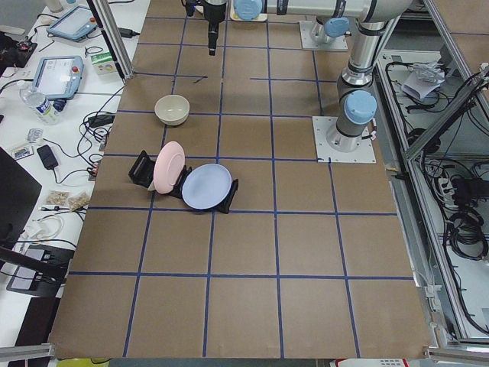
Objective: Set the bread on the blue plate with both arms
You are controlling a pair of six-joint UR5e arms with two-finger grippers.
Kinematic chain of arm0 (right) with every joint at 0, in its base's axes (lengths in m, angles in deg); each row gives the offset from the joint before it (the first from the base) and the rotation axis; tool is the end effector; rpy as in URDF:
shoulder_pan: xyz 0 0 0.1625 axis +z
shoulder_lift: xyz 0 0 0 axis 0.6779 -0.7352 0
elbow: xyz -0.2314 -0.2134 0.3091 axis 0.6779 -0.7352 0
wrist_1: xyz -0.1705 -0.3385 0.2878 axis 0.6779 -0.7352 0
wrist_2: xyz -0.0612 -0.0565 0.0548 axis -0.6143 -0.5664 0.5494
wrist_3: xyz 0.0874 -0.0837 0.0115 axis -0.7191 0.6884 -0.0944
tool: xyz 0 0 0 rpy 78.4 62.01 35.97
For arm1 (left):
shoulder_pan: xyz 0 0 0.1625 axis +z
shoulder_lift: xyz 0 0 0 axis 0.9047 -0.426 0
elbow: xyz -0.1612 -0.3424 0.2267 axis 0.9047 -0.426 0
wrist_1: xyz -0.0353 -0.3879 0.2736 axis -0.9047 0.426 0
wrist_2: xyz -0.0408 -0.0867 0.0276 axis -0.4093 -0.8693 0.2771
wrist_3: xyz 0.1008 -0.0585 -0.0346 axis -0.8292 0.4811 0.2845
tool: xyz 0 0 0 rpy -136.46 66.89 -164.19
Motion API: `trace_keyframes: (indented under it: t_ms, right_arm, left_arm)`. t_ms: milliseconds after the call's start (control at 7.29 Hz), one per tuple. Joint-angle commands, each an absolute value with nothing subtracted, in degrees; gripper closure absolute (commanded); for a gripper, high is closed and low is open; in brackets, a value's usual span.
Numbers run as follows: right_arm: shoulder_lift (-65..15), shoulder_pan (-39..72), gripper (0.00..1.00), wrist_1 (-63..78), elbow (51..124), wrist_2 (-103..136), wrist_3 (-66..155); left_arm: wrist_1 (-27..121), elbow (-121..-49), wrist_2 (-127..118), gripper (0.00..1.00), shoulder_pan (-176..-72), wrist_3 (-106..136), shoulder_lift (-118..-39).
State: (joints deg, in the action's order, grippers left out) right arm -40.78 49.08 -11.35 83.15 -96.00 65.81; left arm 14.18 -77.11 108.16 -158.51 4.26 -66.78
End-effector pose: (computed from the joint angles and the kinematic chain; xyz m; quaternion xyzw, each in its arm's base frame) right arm 0.1526 -0.5927 0.4583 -0.0574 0.9981 -0.0203 0.0037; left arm -0.1719 -0.6178 0.4836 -0.0014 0.9987 -0.0514 0.0048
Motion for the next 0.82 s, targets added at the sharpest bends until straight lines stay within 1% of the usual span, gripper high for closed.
trace_keyframes:
  t_ms: [0, 685]
  right_arm:
    - [-40.8, 49.1, 0.00, -11.3, 83.2, -96.0, 65.8]
    - [-40.9, 48.6, 0.00, -11.3, 83.7, -96.2, 67.3]
  left_arm:
    - [15.6, -76.2, 108.1, 0.00, -158.5, 4.2, -67.2]
    - [15.2, -76.8, 108.5, 0.00, -158.4, 4.1, -66.7]
